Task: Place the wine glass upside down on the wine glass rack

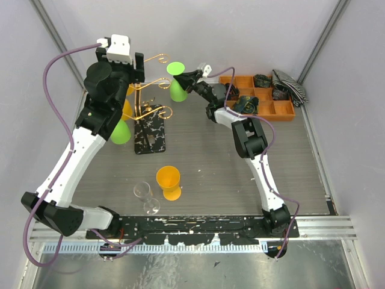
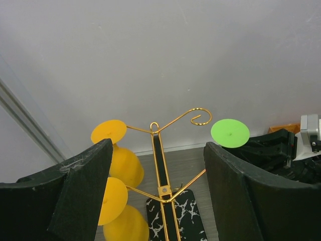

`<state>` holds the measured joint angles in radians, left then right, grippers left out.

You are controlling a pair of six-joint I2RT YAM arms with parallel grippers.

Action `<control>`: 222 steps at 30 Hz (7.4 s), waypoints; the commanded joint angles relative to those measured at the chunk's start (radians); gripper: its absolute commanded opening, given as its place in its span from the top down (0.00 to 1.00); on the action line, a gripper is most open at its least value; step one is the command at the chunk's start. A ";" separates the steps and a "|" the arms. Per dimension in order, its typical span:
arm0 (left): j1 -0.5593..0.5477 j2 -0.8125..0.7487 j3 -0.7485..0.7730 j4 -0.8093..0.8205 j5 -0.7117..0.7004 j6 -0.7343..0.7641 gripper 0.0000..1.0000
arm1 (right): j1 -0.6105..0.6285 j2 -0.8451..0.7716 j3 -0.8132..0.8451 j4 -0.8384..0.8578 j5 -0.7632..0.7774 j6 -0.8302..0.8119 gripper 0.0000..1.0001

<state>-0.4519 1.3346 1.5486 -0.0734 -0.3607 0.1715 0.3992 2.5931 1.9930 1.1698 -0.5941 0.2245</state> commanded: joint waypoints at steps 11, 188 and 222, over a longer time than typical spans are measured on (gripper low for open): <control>0.076 0.006 0.018 -0.038 0.069 -0.004 0.21 | 0.033 -0.070 -0.012 0.080 0.037 -0.148 0.99; 0.157 0.394 0.267 -0.584 0.566 -0.355 0.14 | -0.011 -0.780 -0.561 -0.281 0.542 -0.291 1.00; 0.159 0.393 0.302 -0.826 0.581 -0.320 0.13 | -0.020 -0.807 -0.542 -0.409 0.546 -0.275 0.99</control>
<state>-0.2886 1.7123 1.8366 -0.6655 0.2150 -0.1329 0.3866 1.8709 1.4170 0.7521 -0.0635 -0.0540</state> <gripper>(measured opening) 0.865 0.204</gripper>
